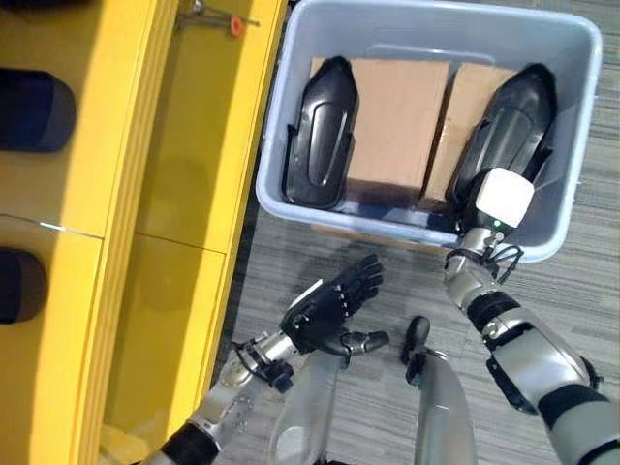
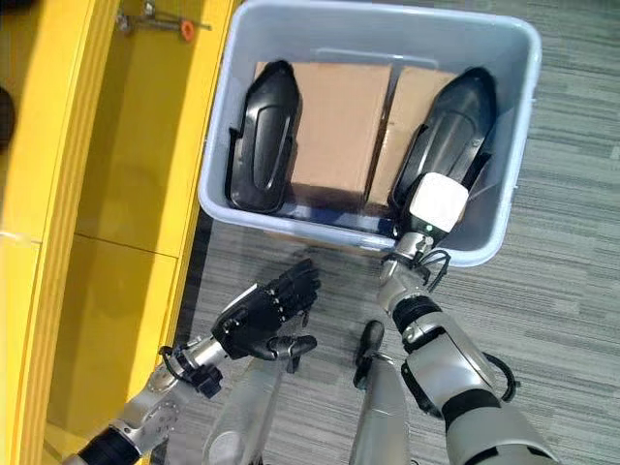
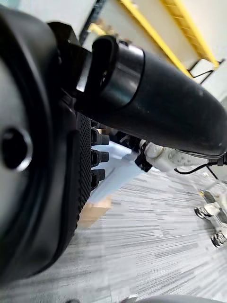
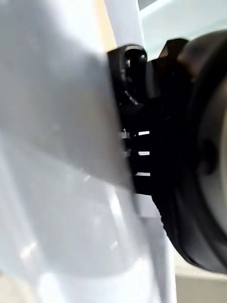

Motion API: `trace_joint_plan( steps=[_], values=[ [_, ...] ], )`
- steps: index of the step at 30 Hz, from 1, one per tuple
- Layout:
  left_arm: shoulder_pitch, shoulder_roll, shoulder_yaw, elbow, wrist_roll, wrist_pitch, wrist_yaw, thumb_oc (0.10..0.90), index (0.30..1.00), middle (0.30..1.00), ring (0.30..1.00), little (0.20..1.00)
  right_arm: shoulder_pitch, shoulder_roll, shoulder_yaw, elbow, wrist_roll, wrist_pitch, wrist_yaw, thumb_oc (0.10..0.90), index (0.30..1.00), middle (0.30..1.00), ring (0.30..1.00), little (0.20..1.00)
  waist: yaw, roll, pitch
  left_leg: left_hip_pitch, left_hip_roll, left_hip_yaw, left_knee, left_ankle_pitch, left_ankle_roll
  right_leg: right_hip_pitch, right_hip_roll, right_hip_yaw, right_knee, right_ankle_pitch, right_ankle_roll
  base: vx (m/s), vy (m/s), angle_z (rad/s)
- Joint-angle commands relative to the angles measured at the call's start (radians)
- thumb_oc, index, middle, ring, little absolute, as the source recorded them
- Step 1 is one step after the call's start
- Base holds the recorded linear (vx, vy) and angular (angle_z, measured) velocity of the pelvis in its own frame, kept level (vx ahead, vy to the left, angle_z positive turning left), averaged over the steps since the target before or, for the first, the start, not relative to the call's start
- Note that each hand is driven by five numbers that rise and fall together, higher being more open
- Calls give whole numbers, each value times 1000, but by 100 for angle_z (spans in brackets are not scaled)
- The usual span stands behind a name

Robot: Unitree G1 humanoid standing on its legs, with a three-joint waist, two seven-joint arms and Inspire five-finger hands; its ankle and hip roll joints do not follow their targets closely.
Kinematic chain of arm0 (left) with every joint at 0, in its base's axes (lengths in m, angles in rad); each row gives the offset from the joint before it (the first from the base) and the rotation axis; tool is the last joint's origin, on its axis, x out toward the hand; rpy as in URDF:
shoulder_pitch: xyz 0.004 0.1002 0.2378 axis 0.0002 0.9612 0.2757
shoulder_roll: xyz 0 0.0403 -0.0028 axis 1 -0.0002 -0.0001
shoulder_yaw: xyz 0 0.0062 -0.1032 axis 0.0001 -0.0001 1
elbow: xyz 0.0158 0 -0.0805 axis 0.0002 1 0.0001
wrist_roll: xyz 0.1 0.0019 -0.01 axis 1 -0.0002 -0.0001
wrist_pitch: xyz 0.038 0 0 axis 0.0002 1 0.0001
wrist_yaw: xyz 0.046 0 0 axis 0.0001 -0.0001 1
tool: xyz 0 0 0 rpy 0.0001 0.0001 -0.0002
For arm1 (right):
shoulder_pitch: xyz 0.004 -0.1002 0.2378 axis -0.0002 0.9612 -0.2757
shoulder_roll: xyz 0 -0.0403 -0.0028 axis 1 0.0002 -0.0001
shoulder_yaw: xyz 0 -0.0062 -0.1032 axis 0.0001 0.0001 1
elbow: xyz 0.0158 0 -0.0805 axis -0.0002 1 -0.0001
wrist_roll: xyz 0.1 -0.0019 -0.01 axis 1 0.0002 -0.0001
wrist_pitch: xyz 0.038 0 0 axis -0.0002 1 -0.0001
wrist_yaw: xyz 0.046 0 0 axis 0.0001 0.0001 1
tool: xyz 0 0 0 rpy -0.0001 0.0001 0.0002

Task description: Move parts from the plastic box to the shelf.

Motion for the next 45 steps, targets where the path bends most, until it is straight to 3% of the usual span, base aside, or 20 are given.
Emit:
trace_joint_plan(
  steps=[1,6,11,16,21,24,31,38,45],
  values=[
    [-39,-2,32,-96,-61,-59,-90,900,1000,1000,1000,1000,23,-128,16,-124,-77,8,39,400,300,300,300,300,-30,9,56,104,-29,32,-44,-76,29,102,16,-23,-66,31,-2,-23,-48,-12],
    [-4,28,82,-115,-59,-34,-127,900,1000,1000,1000,1000,22,-226,6,-328,-227,-32,72,400,300,300,300,300,-45,-34,55,214,-18,34,-62,-94,28,215,23,0,-112,36,9,1,-55,-11],
    [41,39,106,-120,-86,-23,-165,900,1000,1000,1000,1000,85,-299,-36,-597,-295,-95,106,400,300,300,300,300,-74,-69,-4,310,-8,27,-89,-112,21,319,31,24,-176,43,13,68,-26,-16],
    [100,28,136,-91,-84,-28,-190,900,1000,1000,1000,1000,196,-279,-94,-803,-314,-128,175,400,300,300,300,300,-96,-102,-96,404,-3,23,-127,-123,14,432,33,36,-268,57,16,112,-47,-14],
    [135,12,161,-68,-117,11,-238,900,1000,1000,1000,1000,261,-241,-121,-908,-281,-208,240,400,300,300,300,300,-105,-121,-170,475,6,18,-164,-125,7,522,37,42,-335,69,19,65,-49,-3],
    [149,0,162,-53,-100,10,-250,900,1000,1000,1000,1000,287,-231,-121,-932,-277,-216,260,400,300,300,300,300,-107,-125,-193,493,11,15,-173,-122,4,540,37,42,-345,72,19,61,-32,0],
    [180,-13,164,-38,-72,3,-236,900,1000,1000,1000,1000,396,-185,-93,-958,-206,-308,262,400,300,300,300,300,-107,-134,-269,540,27,2,-205,-115,-6,604,38,24,-376,66,15,18,-54,2],
    [211,-25,201,-28,-84,-27,-162,900,1000,1000,1000,1000,474,-148,-88,-1026,-84,-400,270,400,300,300,300,300,-97,-131,-286,553,40,-29,-200,-112,-16,634,43,-5,-357,33,-5,-71,-70,-2],
    [262,-52,234,-21,-64,-64,-158,900,1000,1000,1000,1000,484,-116,-70,-1062,-61,-405,298,400,300,300,300,300,-47,-143,-270,512,59,-117,-201,-64,-42,654,78,-23,-348,9,-37,-73,-150,18]
  ],
)
